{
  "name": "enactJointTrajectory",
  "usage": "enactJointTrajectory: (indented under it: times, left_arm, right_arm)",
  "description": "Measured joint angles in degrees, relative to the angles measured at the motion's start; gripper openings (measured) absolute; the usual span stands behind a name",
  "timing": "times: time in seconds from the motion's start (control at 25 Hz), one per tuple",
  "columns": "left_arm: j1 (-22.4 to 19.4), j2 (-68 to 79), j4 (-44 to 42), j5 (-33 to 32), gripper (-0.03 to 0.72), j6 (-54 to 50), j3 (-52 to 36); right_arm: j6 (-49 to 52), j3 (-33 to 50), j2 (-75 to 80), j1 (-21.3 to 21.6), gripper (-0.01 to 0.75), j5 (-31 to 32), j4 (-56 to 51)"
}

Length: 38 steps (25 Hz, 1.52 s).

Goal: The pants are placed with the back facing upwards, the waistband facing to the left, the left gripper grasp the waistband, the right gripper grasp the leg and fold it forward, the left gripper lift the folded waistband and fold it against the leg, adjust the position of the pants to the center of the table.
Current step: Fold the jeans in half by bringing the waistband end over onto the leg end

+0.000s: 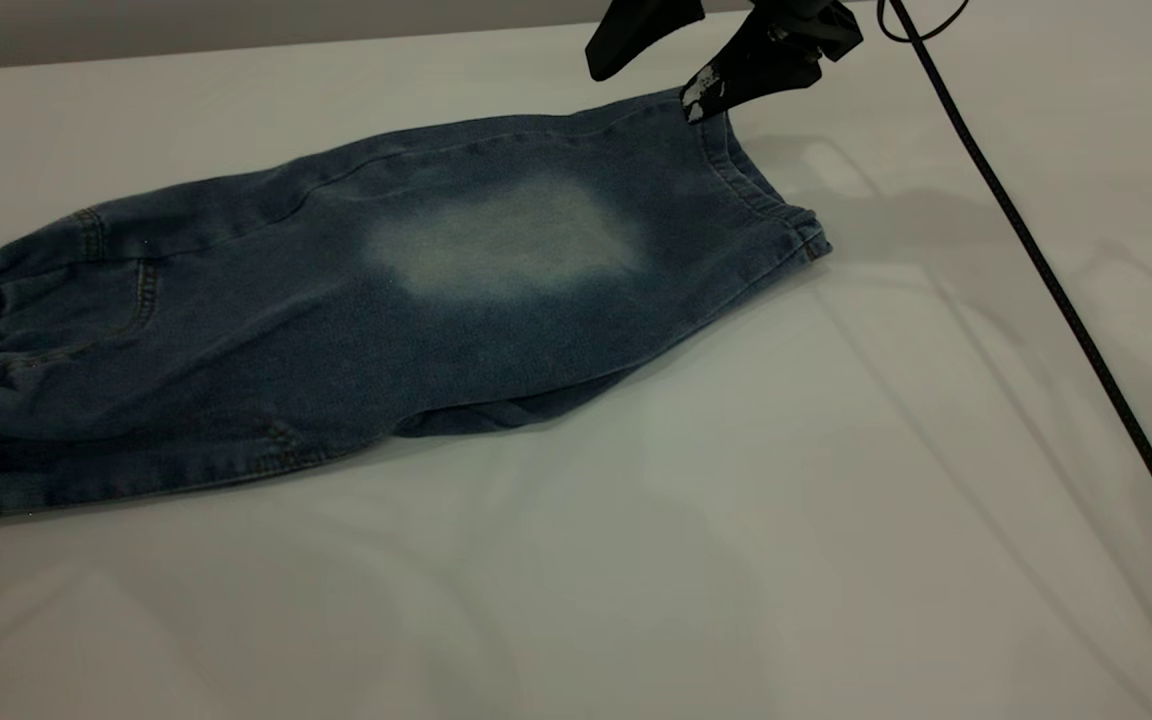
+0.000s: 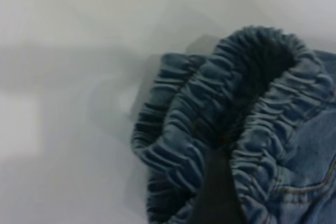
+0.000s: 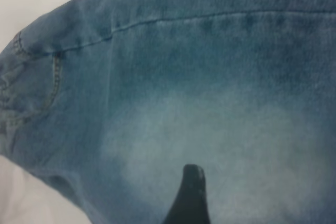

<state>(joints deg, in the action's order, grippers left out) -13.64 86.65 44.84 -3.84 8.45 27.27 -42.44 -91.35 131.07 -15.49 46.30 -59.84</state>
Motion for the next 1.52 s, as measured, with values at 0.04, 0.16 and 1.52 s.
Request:
enactJointTrajectory:
  times: [0.04,0.16,1.52]
  left_arm:
    - [-2.33,0.00,-0.06,-3.39,0.486,1.83,0.99]
    - [-7.59,0.00,-0.02,-11.70,0.486,5.67,4.02]
    - [-13.66,11.02,1.19,-16.68,0.622,17.36,5.50]
  right_arm:
    - [-0.14,0.00,0.00,0.00,0.572,0.35,0.00]
    - [-0.79,0.00,0.04,0.00,0.572,0.42,0.00]
    - [-3.34,0.00,2.00,0.00,0.572,1.18,-2.10]
